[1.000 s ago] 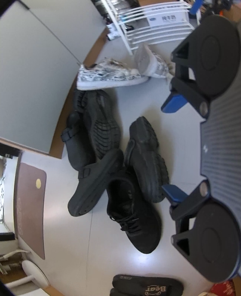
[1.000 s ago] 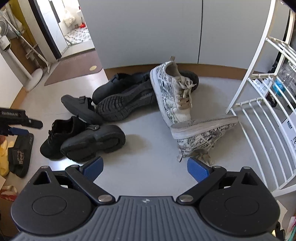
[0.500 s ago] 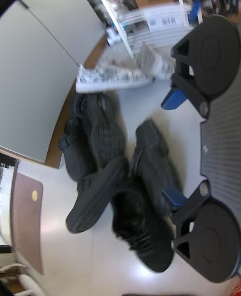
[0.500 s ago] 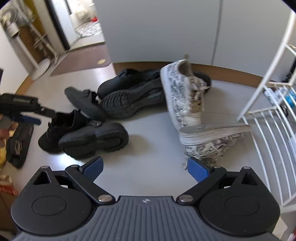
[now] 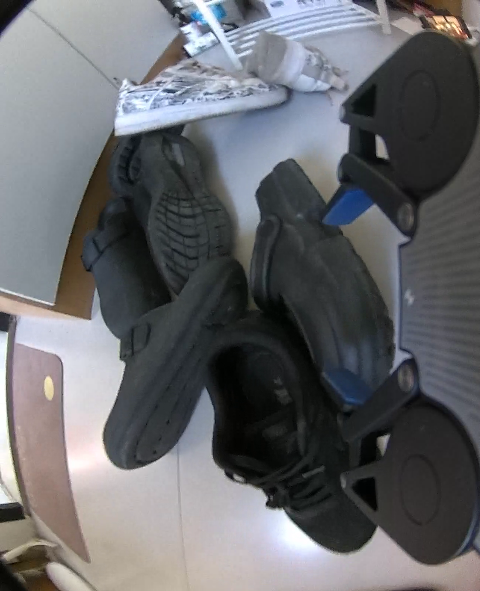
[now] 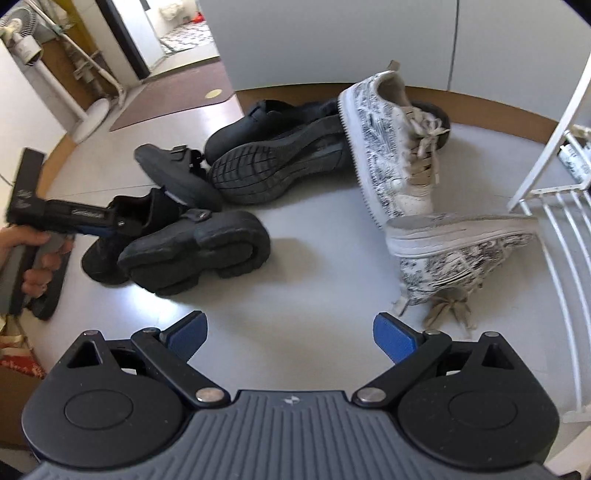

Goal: Organize scattered shoes
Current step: 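Lower the left tool toward the black clog in the pile, then close the left tool on the black clog's heel strap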

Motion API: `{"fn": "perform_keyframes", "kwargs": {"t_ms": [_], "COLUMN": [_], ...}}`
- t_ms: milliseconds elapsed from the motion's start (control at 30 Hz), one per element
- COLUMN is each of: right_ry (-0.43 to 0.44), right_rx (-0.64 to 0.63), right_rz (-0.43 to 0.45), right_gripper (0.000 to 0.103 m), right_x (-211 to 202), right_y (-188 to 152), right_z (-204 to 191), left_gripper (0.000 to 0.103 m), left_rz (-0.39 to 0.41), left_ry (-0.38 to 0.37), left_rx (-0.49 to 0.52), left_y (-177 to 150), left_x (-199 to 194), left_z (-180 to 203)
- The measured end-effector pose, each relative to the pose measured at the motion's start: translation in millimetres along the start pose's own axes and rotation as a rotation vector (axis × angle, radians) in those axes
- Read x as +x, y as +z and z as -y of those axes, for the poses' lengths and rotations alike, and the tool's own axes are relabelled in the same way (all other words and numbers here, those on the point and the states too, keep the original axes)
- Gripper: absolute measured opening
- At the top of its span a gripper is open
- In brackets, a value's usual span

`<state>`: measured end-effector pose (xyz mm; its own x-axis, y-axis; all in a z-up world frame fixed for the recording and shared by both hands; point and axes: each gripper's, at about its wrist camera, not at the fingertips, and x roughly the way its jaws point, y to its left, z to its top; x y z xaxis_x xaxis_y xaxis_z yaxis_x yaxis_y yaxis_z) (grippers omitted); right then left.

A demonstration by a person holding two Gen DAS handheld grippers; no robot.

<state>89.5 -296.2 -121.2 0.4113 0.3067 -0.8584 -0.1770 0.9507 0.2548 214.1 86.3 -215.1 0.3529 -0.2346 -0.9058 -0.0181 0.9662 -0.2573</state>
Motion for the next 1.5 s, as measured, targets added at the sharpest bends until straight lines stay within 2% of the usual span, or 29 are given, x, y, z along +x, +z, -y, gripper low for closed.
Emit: {"fn": "perform_keyframes", "kwargs": {"t_ms": [200,267,400,467,533,633,867,1100,1167,1300,1500], "right_ry": [0.095,0.086,0.095,0.103,0.121,0.102,0.110,0.104,0.101,0.091,0.092], "right_rx": [0.102,0.086,0.094,0.100,0.117,0.131,0.091,0.080,0.081,0.083,0.083], "right_rz": [0.027,0.050,0.085,0.102,0.121,0.060,0.054,0.042,0.041,0.038,0.034], "right_gripper": [0.099,0.099,0.099,0.099,0.099,0.097,0.096,0.096,0.096,0.096,0.096], "right_x": [9.0,5.9,4.5,4.2,6.8,24.6,32.7,35.7,35.6,38.2,39.4], "right_y": [-19.0,-25.8,-46.1,-56.6,-68.1,-73.9,-78.9,-82.4,-83.1,-85.9,-86.3], "right_z": [18.3,18.7,21.3,22.8,25.6,27.4,20.2,18.7,18.5,22.0,22.9], "left_gripper": [0.084,0.079,0.077,0.066,0.060,0.055,0.055,0.052,0.048,0.043,0.046], "left_rz": [0.049,0.034,0.042,0.049,0.042,0.039,0.060,0.050,0.043,0.026,0.035], "left_ry": [0.002,0.017,0.031,0.044,0.042,0.053,0.099,0.106,0.094,0.064,0.057], "left_rx": [0.026,-0.004,0.027,0.031,0.017,0.030,0.091,0.103,0.112,0.105,0.037], "left_y": [5.9,8.1,12.0,13.3,14.4,13.2,-0.4,-14.3,-18.9,-25.0,-11.4], "left_x": [7.0,11.2,21.1,28.7,40.8,53.8,60.2,56.1,53.9,49.8,50.6], "left_z": [-2.6,-1.5,15.4,20.9,24.7,35.7,49.6,54.5,56.2,57.1,50.8]}}
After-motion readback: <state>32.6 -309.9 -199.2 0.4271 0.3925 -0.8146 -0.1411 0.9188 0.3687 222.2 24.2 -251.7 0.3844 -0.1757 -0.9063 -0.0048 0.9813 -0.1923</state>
